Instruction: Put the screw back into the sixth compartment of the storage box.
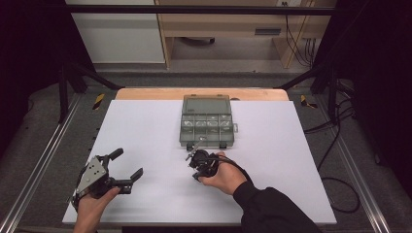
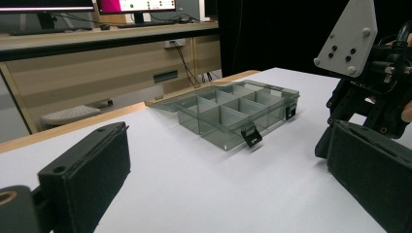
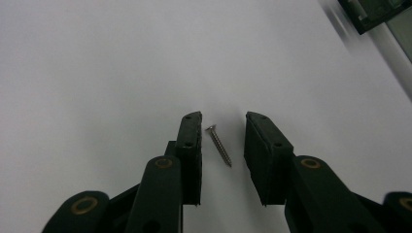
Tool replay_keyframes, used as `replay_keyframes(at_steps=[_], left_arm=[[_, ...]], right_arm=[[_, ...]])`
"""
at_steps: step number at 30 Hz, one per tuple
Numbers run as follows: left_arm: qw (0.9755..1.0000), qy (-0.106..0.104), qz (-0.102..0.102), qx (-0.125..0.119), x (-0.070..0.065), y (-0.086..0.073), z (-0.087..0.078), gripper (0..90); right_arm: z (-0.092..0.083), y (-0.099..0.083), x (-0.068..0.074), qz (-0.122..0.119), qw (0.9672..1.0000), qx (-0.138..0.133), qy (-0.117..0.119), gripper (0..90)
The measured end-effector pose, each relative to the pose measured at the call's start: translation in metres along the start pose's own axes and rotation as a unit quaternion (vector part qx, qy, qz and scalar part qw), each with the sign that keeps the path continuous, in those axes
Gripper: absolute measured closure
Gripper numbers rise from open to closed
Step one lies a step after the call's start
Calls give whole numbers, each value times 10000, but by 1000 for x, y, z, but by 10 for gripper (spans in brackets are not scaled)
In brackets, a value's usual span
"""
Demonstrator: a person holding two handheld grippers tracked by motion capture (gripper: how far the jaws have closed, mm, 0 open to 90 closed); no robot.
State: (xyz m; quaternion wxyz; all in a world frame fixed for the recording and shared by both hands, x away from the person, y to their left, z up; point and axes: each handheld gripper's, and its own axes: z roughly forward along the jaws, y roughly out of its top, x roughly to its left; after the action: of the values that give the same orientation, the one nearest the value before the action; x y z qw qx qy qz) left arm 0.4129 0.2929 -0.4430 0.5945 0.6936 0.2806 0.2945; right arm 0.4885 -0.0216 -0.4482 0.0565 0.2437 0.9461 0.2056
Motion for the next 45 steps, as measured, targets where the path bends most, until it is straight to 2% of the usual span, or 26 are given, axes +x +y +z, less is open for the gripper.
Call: replay_keyframes(at_steps=[11, 20, 28, 33, 35, 40, 41, 45], left_arm=[[10000, 2, 2, 0, 0, 0, 0, 18], [10000, 1, -15, -14, -1, 0, 0, 18], [10000, 4, 1, 1, 0, 0, 0, 18], [10000, -1, 4, 2, 0, 0, 0, 18], [10000, -1, 2, 3, 0, 0, 0, 18], [10000, 1, 3, 2, 0, 0, 0, 18], [10000, 1, 3, 1, 0, 0, 0, 18], [10000, -3, -4, 2, 0, 0, 0, 18]], right_arm=[[5, 1, 0, 66, 9999, 81, 58, 763], [5, 0, -3, 91, 9999, 27, 45, 876], [4, 1, -3, 142, 9999, -30, 38, 877], [-1, 1, -4, 200, 9995, -227, -69, 877], [-4, 1, -6, 247, 9988, -361, -200, 877], [-14, 1, -15, 498, 9939, -838, -509, 877], [-16, 1, -17, 611, 9914, -1002, -574, 877], [-21, 0, -22, 635, 9875, -1229, -760, 877]])
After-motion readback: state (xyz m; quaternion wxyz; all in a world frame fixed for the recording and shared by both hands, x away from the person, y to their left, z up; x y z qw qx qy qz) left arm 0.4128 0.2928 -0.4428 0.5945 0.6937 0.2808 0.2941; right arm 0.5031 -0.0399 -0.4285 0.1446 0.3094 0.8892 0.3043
